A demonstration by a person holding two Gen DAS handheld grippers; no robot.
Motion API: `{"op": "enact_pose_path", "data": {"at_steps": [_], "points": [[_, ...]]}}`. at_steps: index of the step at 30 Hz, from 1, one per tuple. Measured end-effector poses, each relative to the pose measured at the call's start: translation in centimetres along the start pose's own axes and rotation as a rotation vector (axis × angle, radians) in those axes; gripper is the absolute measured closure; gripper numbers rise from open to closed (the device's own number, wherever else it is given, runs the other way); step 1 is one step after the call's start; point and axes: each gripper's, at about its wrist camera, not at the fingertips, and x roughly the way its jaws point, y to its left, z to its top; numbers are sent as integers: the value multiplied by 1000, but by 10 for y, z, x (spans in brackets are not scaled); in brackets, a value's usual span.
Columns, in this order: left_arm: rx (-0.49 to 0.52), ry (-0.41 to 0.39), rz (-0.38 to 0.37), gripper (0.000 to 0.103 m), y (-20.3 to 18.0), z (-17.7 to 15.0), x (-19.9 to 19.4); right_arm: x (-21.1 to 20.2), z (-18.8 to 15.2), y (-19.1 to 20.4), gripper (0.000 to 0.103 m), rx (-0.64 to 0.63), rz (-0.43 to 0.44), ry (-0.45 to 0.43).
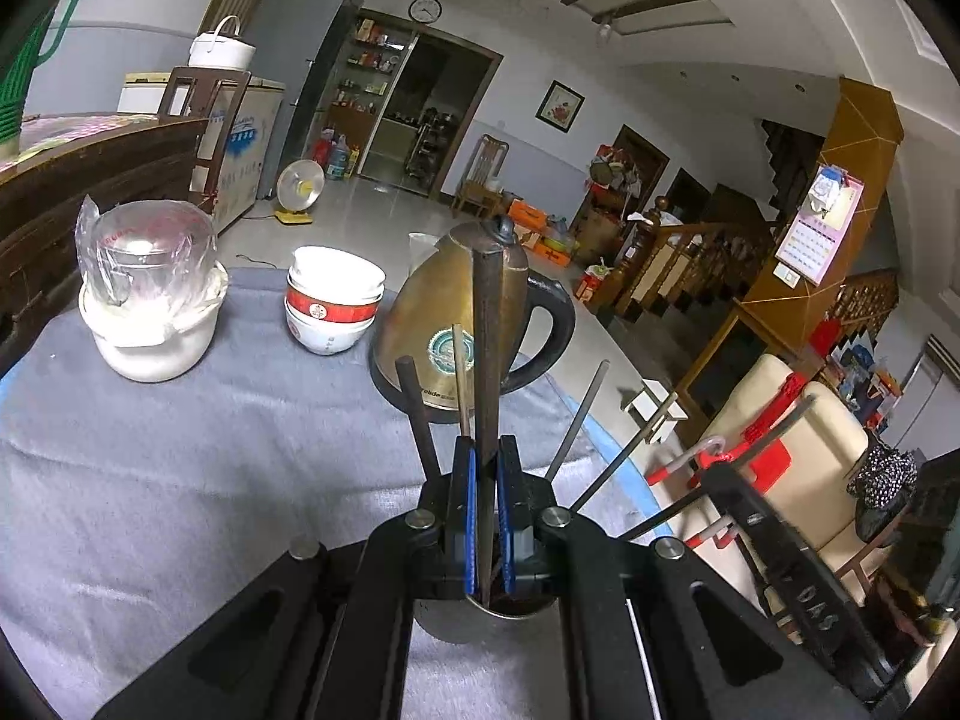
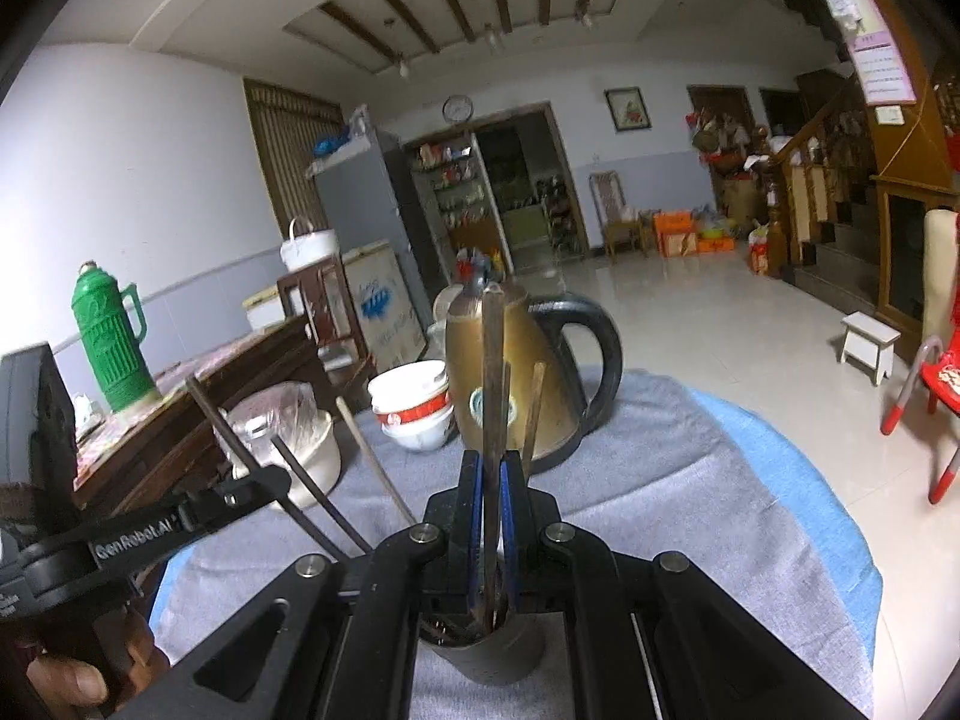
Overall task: Organize utensils
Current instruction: 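Open both grippers to release the chopsticks into the holder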
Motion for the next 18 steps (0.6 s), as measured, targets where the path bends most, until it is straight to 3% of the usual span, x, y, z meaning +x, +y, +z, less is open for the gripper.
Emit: {"op": "enact_pose_path", "data": {"at_steps": [18], "points": [[19, 36, 2, 96, -2, -8, 11, 20, -14, -1, 97, -2, 10, 92]]}}
